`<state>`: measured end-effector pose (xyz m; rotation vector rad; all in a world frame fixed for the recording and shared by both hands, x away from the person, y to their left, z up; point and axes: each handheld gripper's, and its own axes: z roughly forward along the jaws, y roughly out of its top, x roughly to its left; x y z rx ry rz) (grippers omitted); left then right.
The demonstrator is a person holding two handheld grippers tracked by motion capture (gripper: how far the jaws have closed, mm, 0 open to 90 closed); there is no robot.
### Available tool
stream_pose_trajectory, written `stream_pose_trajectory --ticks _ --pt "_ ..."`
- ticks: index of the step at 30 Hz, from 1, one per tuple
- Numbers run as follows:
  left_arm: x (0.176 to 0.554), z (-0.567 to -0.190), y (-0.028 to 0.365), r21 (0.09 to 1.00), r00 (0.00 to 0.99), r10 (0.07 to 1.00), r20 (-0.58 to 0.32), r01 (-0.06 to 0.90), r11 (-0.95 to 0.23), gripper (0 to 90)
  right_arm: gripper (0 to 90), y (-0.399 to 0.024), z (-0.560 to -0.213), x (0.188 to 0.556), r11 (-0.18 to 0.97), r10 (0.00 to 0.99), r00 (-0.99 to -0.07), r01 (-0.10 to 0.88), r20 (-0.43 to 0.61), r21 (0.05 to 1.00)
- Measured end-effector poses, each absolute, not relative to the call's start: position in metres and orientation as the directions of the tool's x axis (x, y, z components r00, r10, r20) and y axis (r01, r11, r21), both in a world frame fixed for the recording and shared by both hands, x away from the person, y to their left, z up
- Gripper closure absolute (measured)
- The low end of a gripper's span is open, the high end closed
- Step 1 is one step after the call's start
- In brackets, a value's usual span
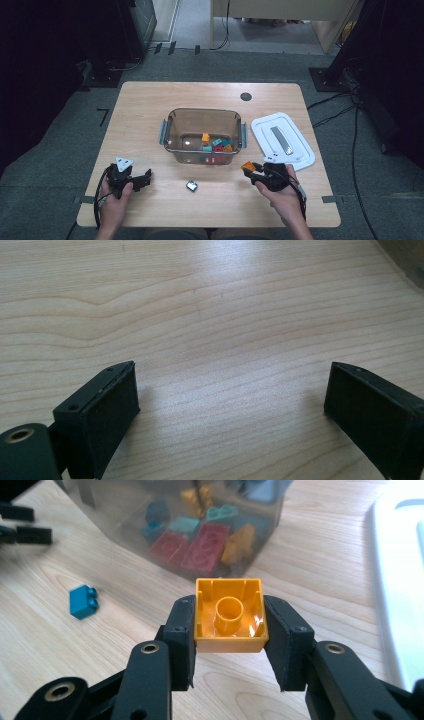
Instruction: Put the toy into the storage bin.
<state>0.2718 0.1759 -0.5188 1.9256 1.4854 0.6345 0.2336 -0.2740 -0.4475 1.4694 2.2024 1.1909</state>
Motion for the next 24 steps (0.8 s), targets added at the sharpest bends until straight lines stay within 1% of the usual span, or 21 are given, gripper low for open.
stream_pose_trajectory --ticks 3,5,9,11,16,20,21,22,24 --pt "0.272 -0.519 0.176 0.72 0.252 0.968 0.003 0.671 -0.177 7.2 60.0 -0.281 -0.44 0.234 0.185 0.855 -0.476 0.651 0.206 0.736" --pt "0.272 -0.519 0.176 0.72 0.251 0.968 0.003 0.671 -0.176 7.2 60.0 -0.287 -0.434 0.235 0.167 0.852 -0.47 0.663 0.232 0.73" --pt "0.272 -0.519 0.176 0.721 0.25 0.968 0.002 0.67 -0.174 7.3 60.0 -0.294 -0.421 0.238 0.2 0.845 -0.495 0.644 0.202 0.739" --pt "0.272 -0.519 0.176 0.722 0.249 0.968 0.002 0.67 -0.174 7.2 60.0 -0.298 -0.415 0.24 0.189 0.845 -0.489 0.653 0.218 0.733" --pt "0.272 -0.519 0.176 0.722 0.25 0.968 0.002 0.67 -0.174 7.3 59.9 -0.301 -0.396 0.24 0.218 0.842 -0.507 0.632 0.185 0.743" --pt "0.272 -0.519 0.176 0.722 0.25 0.968 0.002 0.67 -0.174 7.3 60.0 -0.303 -0.377 0.243 0.212 0.838 -0.514 0.616 0.184 0.758" --pt "0.272 -0.519 0.176 0.722 0.25 0.968 0.002 0.67 -0.174 7.3 60.0 -0.303 -0.377 0.243 0.212 0.838 -0.514 0.616 0.184 0.758" --pt "0.272 -0.519 0.176 0.722 0.249 0.968 0.002 0.67 -0.174 7.3 59.9 -0.302 -0.367 0.246 0.205 0.841 -0.51 0.612 0.183 0.764" --pt "0.272 -0.519 0.176 0.721 0.25 0.968 0.002 0.671 -0.175 7.2 59.9 -0.298 -0.359 0.25 0.211 0.84 -0.514 0.603 0.172 0.769"
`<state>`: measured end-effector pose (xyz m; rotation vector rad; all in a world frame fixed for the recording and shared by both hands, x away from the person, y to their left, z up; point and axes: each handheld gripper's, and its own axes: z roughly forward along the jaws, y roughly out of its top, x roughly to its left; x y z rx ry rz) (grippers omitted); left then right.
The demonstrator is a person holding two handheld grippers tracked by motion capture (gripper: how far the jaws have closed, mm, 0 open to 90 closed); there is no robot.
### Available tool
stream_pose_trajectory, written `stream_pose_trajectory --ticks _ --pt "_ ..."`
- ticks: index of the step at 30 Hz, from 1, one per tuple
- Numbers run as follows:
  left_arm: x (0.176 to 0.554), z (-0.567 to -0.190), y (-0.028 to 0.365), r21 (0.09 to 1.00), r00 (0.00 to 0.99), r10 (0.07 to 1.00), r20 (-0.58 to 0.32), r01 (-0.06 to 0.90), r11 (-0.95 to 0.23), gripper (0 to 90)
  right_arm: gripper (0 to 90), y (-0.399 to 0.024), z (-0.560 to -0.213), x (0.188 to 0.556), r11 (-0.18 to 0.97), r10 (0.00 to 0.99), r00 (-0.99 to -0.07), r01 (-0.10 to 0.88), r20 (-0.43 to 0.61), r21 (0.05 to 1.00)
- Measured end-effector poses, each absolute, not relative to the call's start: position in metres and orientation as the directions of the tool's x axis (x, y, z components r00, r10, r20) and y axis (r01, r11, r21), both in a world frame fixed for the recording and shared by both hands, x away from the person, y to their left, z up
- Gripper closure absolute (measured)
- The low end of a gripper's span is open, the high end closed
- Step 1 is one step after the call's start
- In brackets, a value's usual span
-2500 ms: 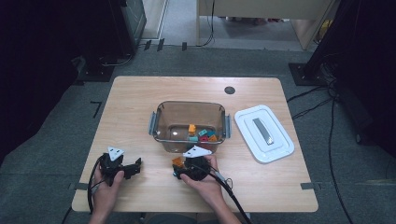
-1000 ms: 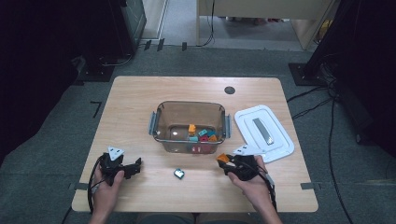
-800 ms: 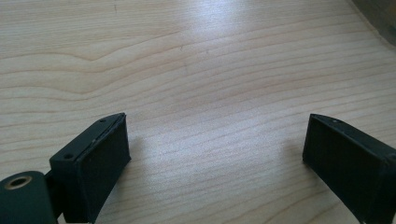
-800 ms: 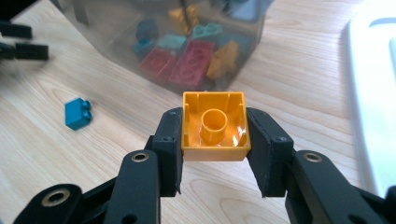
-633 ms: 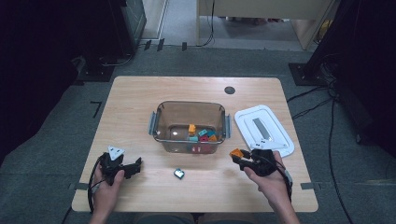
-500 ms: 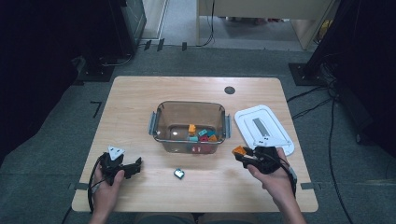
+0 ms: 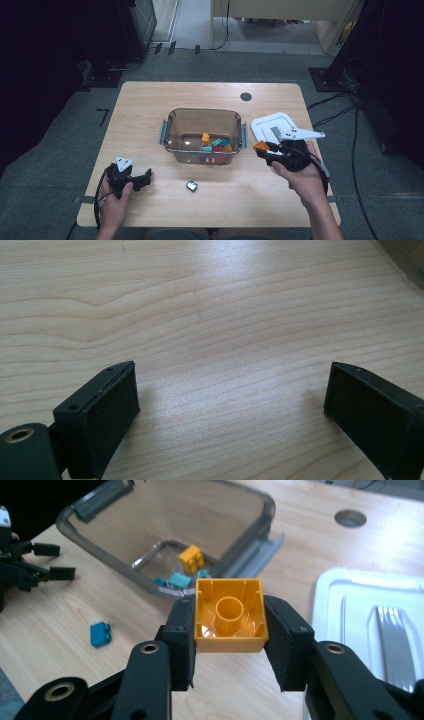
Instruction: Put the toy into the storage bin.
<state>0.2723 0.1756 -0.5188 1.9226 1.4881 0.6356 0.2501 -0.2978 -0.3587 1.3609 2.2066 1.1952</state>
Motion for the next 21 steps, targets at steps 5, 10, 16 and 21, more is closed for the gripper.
stream_pose_trajectory --ticks 5,10,16,21 --pt "0.272 -0.519 0.176 0.72 0.251 0.968 0.002 0.671 -0.175 7.2 59.9 -0.281 -0.352 0.265 0.231 0.827 -0.536 0.603 0.172 0.764" --pt "0.272 -0.519 0.176 0.722 0.25 0.968 0.003 0.67 -0.175 7.3 59.9 -0.26 -0.351 0.284 0.273 0.83 -0.541 0.605 0.135 0.748" --pt "0.272 -0.519 0.176 0.721 0.251 0.968 0.004 0.67 -0.177 7.3 59.9 -0.239 -0.36 0.309 0.292 0.821 -0.551 0.628 0.148 0.721" --pt "0.272 -0.519 0.176 0.723 0.249 0.968 0.003 0.669 -0.175 7.3 59.7 -0.218 -0.371 0.326 0.324 0.806 -0.57 0.649 0.158 0.689"
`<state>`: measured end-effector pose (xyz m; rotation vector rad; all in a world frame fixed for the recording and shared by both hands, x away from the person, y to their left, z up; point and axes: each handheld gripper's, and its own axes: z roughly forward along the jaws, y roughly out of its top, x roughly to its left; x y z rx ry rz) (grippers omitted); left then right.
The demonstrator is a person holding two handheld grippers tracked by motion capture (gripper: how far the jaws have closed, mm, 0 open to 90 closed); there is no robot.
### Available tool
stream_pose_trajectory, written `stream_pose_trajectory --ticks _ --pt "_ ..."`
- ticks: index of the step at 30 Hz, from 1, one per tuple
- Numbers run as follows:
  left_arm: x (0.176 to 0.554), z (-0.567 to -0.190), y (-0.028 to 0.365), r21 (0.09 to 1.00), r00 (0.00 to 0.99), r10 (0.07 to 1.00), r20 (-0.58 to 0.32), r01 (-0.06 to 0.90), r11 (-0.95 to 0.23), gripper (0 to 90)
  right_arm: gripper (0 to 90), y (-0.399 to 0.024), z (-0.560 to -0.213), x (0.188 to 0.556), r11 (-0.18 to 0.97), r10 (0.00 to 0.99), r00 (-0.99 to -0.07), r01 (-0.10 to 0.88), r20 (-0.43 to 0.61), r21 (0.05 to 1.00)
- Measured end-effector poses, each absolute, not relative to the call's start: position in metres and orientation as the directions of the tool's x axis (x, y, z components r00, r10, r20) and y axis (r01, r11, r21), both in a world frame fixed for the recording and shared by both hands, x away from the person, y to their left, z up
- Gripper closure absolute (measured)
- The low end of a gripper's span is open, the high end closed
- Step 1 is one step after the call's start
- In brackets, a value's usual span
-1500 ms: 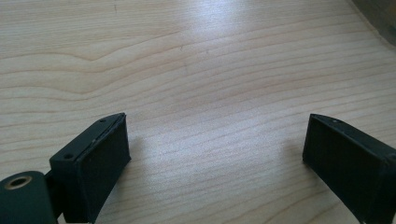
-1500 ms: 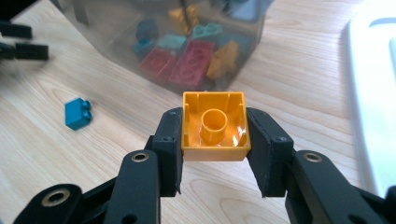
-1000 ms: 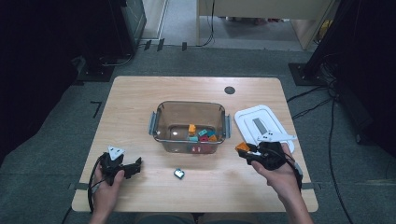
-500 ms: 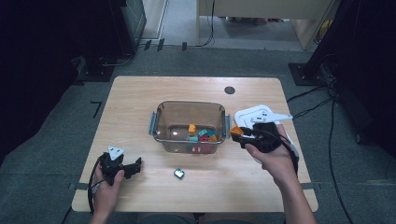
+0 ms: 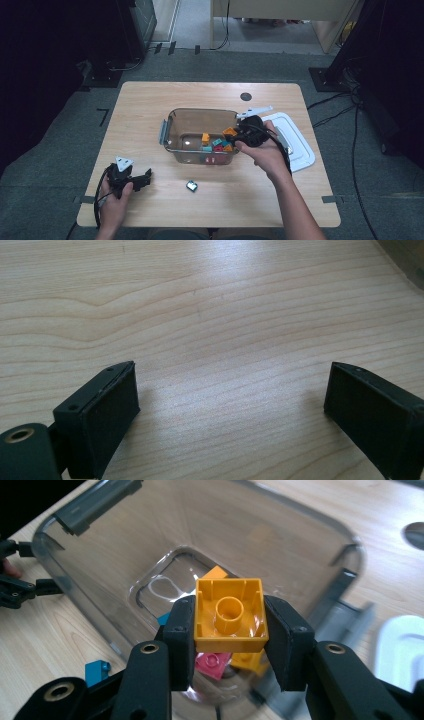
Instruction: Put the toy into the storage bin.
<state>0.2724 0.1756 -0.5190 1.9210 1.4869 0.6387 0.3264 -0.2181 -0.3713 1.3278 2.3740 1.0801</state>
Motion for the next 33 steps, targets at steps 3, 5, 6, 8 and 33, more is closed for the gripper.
stream_pose_trajectory --ticks 3,5,6,8,33 --pt "0.272 -0.519 0.176 0.723 0.25 0.968 0.003 0.669 -0.175 7.3 53.6 -0.209 -0.38 0.334 0.333 0.796 -0.581 0.657 0.172 0.676" --pt "0.272 -0.519 0.176 0.723 0.25 0.968 0.003 0.669 -0.175 7.3 48.3 -0.207 -0.382 0.335 0.321 0.792 -0.58 0.661 0.189 0.678" --pt "0.272 -0.519 0.176 0.723 0.25 0.968 0.003 0.669 -0.175 7.3 46.5 -0.207 -0.381 0.335 0.316 0.791 -0.58 0.658 0.193 0.684" --pt "0.272 -0.519 0.176 0.722 0.252 0.968 0.004 0.669 -0.177 7.3 44.0 -0.209 -0.378 0.332 0.301 0.789 -0.581 0.65 0.201 0.698" --pt "0.272 -0.519 0.176 0.72 0.252 0.968 0.003 0.671 -0.177 7.3 33.8 -0.29 -0.428 0.257 0.157 0.828 -0.503 0.632 0.248 0.759"
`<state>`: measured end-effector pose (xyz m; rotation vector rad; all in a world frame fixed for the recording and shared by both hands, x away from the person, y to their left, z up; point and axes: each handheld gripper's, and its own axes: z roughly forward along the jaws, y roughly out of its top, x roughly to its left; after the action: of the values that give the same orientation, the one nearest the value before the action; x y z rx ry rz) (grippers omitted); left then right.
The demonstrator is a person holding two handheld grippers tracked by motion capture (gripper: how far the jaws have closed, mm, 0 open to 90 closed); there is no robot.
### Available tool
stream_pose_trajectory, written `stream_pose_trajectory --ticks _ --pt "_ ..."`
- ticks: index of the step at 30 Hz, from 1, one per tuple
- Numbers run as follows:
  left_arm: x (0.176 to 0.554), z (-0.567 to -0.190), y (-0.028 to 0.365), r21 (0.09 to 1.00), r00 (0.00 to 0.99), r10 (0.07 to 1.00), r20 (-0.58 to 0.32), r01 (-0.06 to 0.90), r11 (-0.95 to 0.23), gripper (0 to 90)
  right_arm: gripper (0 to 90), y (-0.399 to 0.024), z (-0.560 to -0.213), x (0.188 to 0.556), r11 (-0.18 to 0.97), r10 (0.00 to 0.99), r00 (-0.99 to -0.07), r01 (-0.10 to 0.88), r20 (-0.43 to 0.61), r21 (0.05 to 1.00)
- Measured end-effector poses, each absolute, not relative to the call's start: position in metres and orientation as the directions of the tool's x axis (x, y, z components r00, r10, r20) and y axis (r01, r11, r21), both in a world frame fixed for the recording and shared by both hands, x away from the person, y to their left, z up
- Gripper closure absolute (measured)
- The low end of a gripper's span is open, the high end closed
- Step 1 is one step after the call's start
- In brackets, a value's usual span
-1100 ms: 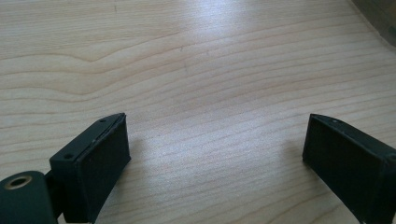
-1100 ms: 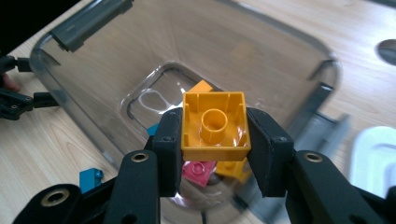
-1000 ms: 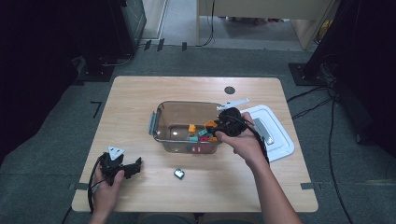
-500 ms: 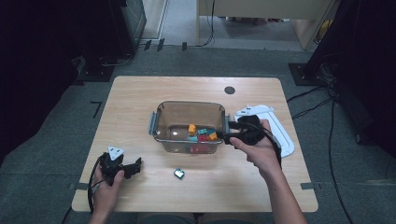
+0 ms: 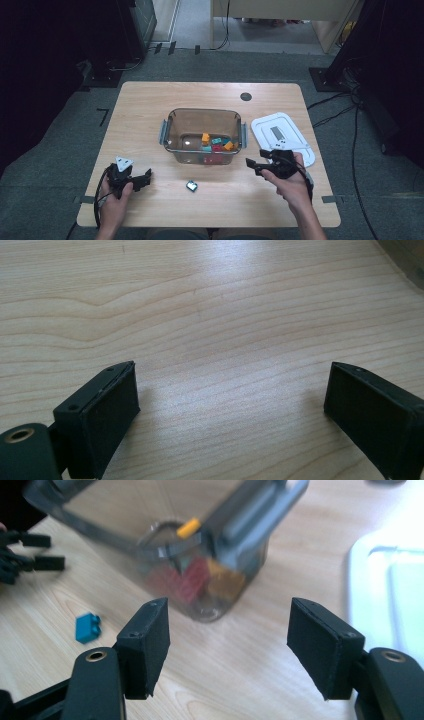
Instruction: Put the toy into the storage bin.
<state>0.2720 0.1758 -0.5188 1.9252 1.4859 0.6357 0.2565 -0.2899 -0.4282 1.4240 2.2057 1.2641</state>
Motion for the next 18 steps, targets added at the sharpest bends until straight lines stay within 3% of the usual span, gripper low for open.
stream_pose_trajectory --ticks 9,18 --pt "0.272 -0.519 0.176 0.721 0.252 0.968 0.003 0.67 -0.177 7.3 33.3 -0.248 -0.468 0.252 0.226 0.796 -0.557 0.636 0.237 0.738" --pt "0.272 -0.519 0.176 0.721 0.252 0.968 0.003 0.67 -0.176 7.3 34.8 -0.175 -0.491 0.251 0.311 0.691 -0.679 0.589 0.249 0.746"
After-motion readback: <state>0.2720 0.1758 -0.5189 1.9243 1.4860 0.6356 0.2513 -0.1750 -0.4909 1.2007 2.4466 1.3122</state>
